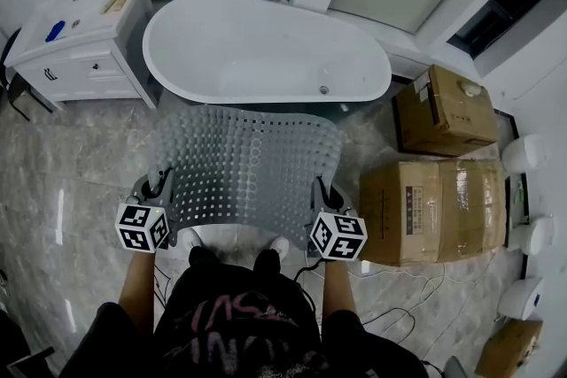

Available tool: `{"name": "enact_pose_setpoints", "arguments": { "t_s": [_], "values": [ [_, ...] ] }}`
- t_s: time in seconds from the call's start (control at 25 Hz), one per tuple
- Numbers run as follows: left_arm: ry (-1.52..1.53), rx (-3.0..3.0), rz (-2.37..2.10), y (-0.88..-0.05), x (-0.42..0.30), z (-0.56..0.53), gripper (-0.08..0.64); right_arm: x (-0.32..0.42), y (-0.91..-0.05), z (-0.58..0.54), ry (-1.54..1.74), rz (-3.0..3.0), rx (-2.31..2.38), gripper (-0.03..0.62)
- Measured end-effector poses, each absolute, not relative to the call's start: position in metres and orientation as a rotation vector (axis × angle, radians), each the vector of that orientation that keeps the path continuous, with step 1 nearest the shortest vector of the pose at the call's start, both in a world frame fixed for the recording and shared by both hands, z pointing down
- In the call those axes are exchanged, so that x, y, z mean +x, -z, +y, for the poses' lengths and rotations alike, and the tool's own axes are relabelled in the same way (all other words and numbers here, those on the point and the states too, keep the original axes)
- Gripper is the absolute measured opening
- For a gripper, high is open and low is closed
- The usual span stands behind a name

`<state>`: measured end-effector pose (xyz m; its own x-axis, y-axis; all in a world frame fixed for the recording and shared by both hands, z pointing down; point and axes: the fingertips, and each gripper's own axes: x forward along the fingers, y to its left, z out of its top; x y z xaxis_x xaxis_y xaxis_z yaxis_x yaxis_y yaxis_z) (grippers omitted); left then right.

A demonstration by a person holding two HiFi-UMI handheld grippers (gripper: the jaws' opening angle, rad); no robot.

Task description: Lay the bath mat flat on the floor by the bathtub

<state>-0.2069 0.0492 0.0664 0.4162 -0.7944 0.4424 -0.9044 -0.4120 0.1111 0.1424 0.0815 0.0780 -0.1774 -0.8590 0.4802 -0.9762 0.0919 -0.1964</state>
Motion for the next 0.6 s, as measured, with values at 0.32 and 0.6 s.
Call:
{"name": "enact_pose_setpoints", "arguments": {
  "t_s": [0.32, 0.6],
  "values": [
    [-0.498, 2.332, -1.454, -0.076, -0.208, 0.050, 0.026, 0.144, -0.090, 0.085, -0.738, -2.101, 1.835, 0.051],
    [-0.519, 2.309, -1.443, -0.088, -0.209, 0.051, 0.026, 0.144, -0.100, 0.084, -0.757, -2.084, 1.823, 0.051]
  ]
}}
